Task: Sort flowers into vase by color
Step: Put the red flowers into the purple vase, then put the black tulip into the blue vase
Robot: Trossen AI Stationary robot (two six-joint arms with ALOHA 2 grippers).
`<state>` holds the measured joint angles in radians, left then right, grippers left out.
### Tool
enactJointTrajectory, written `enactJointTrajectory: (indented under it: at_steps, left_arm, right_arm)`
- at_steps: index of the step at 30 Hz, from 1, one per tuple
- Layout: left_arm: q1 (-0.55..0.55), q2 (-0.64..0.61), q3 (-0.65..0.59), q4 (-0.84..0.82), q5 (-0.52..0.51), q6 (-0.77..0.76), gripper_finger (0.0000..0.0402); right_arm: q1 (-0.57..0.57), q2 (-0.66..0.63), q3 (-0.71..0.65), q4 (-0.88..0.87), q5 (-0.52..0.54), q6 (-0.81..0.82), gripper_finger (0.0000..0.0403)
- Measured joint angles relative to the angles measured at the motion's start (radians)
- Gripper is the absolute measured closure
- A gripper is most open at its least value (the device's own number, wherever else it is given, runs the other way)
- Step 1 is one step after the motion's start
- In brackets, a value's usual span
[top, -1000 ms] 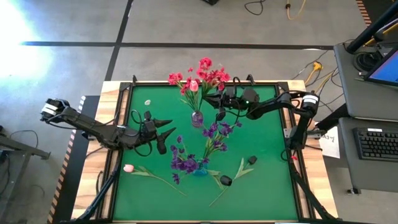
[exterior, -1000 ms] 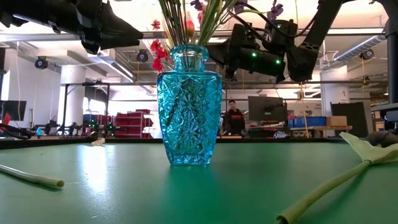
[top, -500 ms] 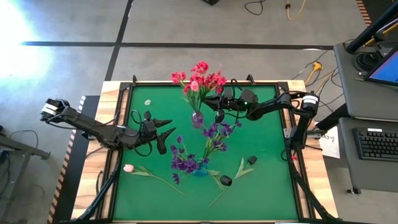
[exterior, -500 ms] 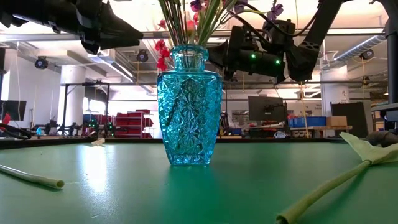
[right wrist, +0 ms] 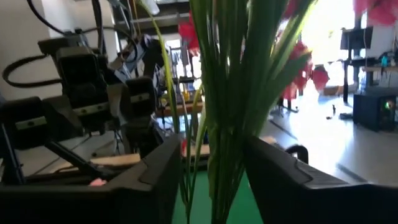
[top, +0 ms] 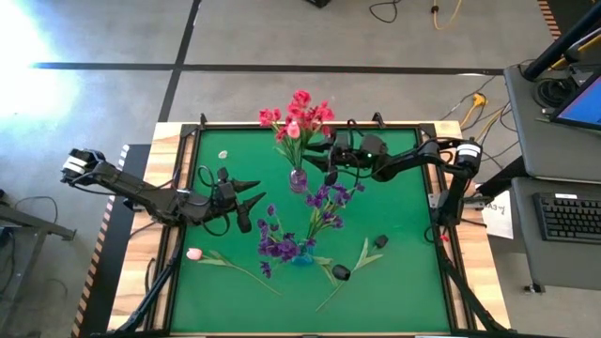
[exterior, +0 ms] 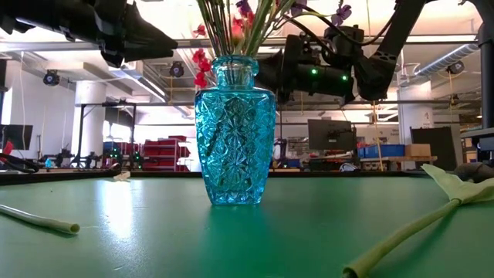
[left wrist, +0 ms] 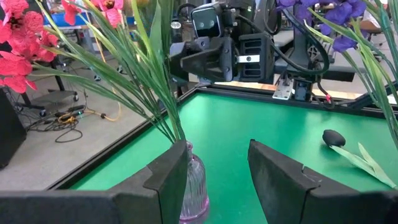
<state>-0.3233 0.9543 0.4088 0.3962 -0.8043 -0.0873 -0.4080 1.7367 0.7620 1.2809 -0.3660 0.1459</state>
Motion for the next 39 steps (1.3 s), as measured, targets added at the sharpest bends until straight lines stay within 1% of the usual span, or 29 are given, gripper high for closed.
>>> enactJointTrajectory:
  at_steps: [7, 21, 31, 39]
  left_arm:
    - [0.000, 0.000, 0.000, -0.002, 0.000, 0.000, 0.0245]
    - [0.000, 0.000, 0.000, -0.005, 0.000, 0.000, 0.0245]
    - [0.000, 0.000, 0.000, -0.008, 0.000, -0.001, 0.0245]
    - [-0.003, 0.000, 0.000, -0.008, 0.001, -0.019, 0.0245]
  right_arm:
    - [0.000, 0.000, 0.000, -0.090, 0.000, -0.012, 0.0196]
    - [0.000, -0.002, 0.000, -0.205, -0.001, -0.034, 0.0141]
    - [-0.001, -0.060, 0.000, -0.357, -0.001, -0.043, 0.0118]
    - [0.000, -0.143, -0.001, -0.536, -0.001, -0.053, 0.0115]
